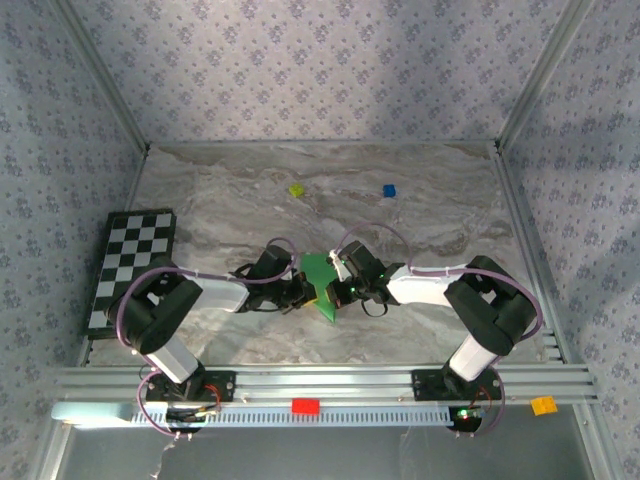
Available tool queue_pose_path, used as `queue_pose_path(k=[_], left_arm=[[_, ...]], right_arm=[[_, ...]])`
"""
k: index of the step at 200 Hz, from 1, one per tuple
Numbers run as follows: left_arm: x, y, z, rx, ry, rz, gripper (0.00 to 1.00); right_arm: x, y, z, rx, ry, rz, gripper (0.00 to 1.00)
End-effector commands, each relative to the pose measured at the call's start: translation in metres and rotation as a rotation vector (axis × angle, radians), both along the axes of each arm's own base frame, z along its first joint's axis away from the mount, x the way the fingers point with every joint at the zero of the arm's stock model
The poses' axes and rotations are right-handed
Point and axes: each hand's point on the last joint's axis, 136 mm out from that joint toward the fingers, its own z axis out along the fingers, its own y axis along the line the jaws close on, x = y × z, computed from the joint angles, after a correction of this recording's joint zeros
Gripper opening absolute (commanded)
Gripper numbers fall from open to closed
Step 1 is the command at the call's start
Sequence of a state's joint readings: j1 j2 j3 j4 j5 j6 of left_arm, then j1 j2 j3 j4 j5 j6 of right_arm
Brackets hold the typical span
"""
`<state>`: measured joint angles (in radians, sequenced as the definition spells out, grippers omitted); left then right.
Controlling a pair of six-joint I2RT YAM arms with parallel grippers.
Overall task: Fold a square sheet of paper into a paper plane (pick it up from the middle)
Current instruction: Third fold the triangle at the center of the table.
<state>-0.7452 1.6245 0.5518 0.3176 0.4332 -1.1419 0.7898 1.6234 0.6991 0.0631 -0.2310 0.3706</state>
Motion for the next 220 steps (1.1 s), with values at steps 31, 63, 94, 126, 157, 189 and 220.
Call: queue_pose_path(k=[31, 63, 94, 126, 157, 189, 220], left_arm=[[-0.011, 0.012, -0.023, 0.085, 0.03, -0.001, 0.0], [-0.01, 0.011, -0.024, 0.085, 0.029, -0.004, 0.0], [-0.01, 0.011, -0.024, 0.088, 0.027, -0.005, 0.0], [-0.008, 0.011, -0.023, 0.088, 0.023, -0.002, 0.0], [-0.008, 0.012, -0.023, 0.093, 0.02, 0.001, 0.0], [-0.008, 0.012, -0.022, 0.095, 0.019, 0.001, 0.0], [-0.008, 0.012, -0.022, 0.095, 0.018, 0.0, 0.0]], right_arm=[[-0.009, -0.012, -0.016, -0.065, 0.057, -0.018, 0.0], [-0.005, -0.01, 0.006, -0.022, 0.055, -0.046, 0.13], [0.001, -0.027, 0.035, 0.023, 0.054, -0.146, 0.32], [-0.014, -0.023, 0.059, 0.179, 0.122, -0.15, 0.38], [-0.041, 0.001, 0.064, 0.288, 0.243, -0.061, 0.18], [-0.057, 0.023, 0.05, 0.22, 0.301, -0.005, 0.05], [-0.057, 0.031, 0.033, 0.165, 0.333, -0.02, 0.02]])
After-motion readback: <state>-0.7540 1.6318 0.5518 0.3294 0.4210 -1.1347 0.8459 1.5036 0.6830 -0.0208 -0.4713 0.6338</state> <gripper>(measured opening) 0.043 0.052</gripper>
